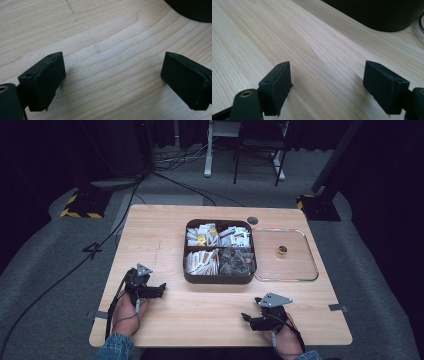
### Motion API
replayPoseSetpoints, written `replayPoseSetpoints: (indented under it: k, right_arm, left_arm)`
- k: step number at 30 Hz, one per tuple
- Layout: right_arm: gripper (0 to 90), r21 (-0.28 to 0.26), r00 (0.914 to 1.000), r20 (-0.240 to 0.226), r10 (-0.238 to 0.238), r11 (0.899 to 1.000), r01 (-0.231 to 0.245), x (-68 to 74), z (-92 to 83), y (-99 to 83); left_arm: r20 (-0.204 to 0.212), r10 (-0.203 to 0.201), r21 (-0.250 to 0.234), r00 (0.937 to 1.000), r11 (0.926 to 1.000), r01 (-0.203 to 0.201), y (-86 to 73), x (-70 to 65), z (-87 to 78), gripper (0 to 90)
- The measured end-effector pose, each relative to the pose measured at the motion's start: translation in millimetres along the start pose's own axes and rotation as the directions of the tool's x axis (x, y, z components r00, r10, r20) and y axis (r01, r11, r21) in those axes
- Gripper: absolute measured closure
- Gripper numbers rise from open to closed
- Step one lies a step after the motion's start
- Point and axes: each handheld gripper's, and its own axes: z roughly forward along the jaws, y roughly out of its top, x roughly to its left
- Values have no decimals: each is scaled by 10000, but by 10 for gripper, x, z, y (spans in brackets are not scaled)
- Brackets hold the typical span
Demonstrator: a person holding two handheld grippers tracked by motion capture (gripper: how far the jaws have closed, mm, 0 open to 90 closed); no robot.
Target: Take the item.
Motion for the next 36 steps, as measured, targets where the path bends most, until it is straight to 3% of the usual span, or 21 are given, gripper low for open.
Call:
replayPoseSetpoints:
  k: [11,15,20,29,36]
  right_arm:
    - [283,-84,9999,93,143,9999,-142,-5,-14,-8]
    - [328,-194,9966,-254,779,9967,-784,-67,-46,-14]
    - [366,-79,9980,-162,615,9981,-617,-37,-53,7]
    - [413,-436,9899,-941,1057,9930,-1102,-89,-253,250]
    - [428,-728,9924,-889,855,9931,-921,-175,-395,524]
  left_arm:
    - [0,-2,0,10000,10000,2,0,0,0,61]
    - [-1,-2,3,10000,10000,2,1,0,0,61]
    - [1,-1,5,10000,10000,1,1,0,0,61]
    - [-5,-1,2,10000,10000,1,0,-1,0,61]
    - [-51,5,-17,10000,10000,-6,-11,-7,-10,61]
